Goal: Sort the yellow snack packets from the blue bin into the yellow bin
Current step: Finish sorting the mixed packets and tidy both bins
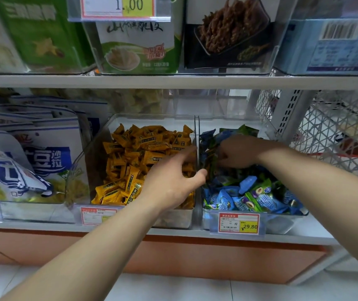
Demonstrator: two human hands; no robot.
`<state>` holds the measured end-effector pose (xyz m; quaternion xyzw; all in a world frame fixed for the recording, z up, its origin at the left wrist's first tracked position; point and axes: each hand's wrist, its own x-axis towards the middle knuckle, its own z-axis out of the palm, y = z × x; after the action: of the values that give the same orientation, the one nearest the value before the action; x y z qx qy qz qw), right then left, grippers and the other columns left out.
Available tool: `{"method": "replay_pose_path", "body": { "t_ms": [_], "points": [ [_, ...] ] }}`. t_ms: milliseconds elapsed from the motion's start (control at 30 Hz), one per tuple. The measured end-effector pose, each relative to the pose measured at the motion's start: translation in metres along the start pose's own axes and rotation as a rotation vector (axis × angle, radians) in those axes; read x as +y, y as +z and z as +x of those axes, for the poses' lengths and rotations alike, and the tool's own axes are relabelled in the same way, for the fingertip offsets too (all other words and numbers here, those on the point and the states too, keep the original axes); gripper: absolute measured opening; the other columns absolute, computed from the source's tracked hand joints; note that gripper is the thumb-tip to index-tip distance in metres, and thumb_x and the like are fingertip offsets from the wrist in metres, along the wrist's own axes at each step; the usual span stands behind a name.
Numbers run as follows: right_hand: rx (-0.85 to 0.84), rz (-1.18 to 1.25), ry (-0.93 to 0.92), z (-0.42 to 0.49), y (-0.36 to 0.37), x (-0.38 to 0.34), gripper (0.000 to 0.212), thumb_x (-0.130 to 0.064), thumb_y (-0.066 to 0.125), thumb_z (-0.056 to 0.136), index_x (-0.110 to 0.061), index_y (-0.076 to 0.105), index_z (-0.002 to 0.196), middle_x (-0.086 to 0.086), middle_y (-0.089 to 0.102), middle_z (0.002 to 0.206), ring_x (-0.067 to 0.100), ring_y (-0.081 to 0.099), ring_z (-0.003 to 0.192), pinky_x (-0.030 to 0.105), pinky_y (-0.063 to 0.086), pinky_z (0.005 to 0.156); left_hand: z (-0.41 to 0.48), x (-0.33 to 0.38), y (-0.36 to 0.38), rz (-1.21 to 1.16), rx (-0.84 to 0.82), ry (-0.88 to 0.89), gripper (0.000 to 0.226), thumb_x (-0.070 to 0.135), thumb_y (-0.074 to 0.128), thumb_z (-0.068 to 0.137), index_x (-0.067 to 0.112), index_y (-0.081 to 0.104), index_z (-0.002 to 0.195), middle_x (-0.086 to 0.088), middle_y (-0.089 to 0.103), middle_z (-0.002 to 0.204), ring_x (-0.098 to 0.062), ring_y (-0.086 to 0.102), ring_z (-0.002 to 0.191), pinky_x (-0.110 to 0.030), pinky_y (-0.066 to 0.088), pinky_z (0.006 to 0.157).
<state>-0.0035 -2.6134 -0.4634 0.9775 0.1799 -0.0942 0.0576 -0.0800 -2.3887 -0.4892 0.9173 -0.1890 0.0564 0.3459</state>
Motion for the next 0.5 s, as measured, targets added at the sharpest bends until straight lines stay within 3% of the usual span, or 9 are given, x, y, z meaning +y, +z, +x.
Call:
{"method": "replay_pose_path", "body": {
  "t_ms": [100, 233, 333, 500],
  "points": [
    [0.079, -0.031, -0.003, 0.012, 0.004, -0.006, 0.046, -0.054, 0.057, 0.09, -0.017, 0.055, 0.062, 0.002, 0.056, 0.063, 0.015, 0.054, 0.056, 0.028, 0.042, 0.053, -0.001, 0.0, 0.0, -0.001, 0.01, 0.002, 0.069, 0.069, 0.046, 0.078, 0.047, 0.039, 0.143, 0.018, 0.059, 0.132, -0.008, 0.055, 0.12, -0.034, 0.053, 0.094],
    [0.23, -0.032, 0.001, 0.026, 0.011, -0.004, 0.023, -0.044, 0.07, 0.08, -0.024, 0.062, 0.089, 0.001, 0.064, 0.092, 0.02, 0.06, 0.082, 0.03, 0.044, 0.062, -0.001, 0.001, 0.001, -0.01, 0.024, -0.001, 0.066, 0.067, 0.048, 0.078, 0.048, 0.04, 0.141, 0.02, 0.061, 0.128, -0.006, 0.056, 0.116, -0.033, 0.053, 0.092],
    [0.171, 0.092, -0.011, 0.033, 0.016, 0.001, 0.04, -0.039, 0.072, 0.083, -0.032, 0.065, 0.121, -0.003, 0.067, 0.113, 0.019, 0.063, 0.1, 0.03, 0.049, 0.073, -0.001, 0.001, 0.002, -0.011, 0.037, -0.004, 0.065, 0.066, 0.049, 0.078, 0.048, 0.042, 0.14, 0.022, 0.061, 0.127, -0.004, 0.057, 0.114, -0.029, 0.052, 0.091],
    [0.121, 0.02, 0.014, 0.042, 0.02, 0.005, 0.044, -0.043, 0.066, 0.088, -0.031, 0.06, 0.13, 0.004, 0.063, 0.123, 0.023, 0.059, 0.11, 0.035, 0.052, 0.081, -0.001, -0.001, 0.002, -0.004, 0.041, -0.004, 0.066, 0.067, 0.048, 0.077, 0.049, 0.041, 0.14, 0.022, 0.061, 0.125, -0.002, 0.055, 0.113, -0.023, 0.048, 0.087]
  ]
}}
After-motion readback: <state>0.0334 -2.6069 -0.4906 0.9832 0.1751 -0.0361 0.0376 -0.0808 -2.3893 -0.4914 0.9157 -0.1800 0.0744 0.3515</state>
